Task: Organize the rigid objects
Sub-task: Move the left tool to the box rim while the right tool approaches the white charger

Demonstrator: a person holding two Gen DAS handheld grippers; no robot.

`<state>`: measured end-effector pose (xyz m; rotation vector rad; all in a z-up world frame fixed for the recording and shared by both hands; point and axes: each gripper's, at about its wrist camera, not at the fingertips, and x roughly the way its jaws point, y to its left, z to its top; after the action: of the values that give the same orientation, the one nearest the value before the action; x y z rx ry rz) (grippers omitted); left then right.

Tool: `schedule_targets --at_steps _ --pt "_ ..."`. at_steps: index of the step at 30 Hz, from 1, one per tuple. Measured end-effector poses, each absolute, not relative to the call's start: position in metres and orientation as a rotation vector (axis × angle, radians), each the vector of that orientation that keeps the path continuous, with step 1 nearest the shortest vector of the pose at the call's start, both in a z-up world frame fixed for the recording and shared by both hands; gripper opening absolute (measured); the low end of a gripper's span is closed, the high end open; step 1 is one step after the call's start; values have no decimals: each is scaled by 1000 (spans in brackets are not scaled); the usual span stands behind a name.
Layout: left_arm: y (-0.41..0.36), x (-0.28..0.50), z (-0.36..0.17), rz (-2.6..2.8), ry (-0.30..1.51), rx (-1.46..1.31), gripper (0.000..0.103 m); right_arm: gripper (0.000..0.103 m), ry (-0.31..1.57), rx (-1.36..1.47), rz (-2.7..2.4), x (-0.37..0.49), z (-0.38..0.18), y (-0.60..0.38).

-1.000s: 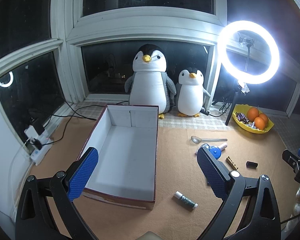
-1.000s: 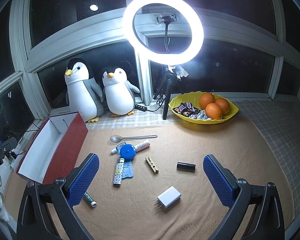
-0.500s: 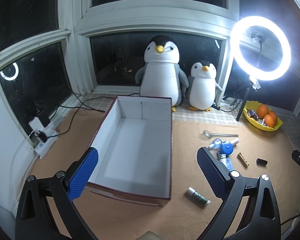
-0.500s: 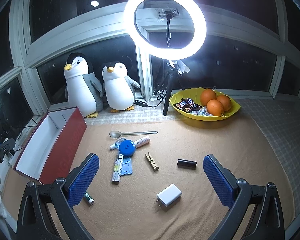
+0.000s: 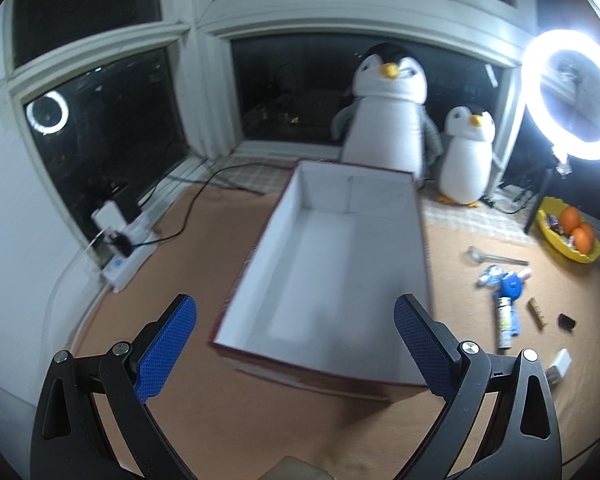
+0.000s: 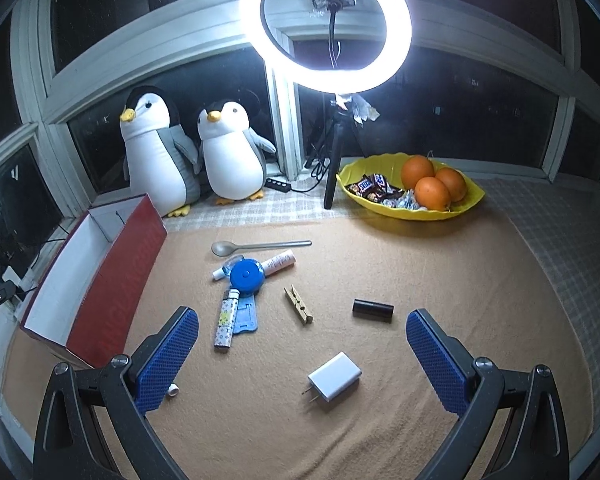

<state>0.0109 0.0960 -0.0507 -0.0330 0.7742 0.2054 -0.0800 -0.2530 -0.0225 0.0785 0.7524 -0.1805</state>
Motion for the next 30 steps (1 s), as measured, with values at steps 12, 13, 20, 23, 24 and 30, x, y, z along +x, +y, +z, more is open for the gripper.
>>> schedule_targets --at_steps 12,13,20,23,24,30 --pt "159 35 -92 283 906 -76 99 103 825 134 -260 -92 -47 -277" --pt "163 39 -96 286 913 -77 99 103 832 145 -264 -94 -50 -280" --pt "174 55 -110 267 940 -81 99 103 895 212 -326 -108 -74 -301" --pt "177 62 -118 256 957 -88 98 102 927 233 -355 -109 -85 -308" --pt "178 64 -120 254 962 -93 98 102 937 238 -359 -108 -88 -309" --pt "177 72 -125 225 979 -92 92 97 989 250 -355 -86 -103 -298"
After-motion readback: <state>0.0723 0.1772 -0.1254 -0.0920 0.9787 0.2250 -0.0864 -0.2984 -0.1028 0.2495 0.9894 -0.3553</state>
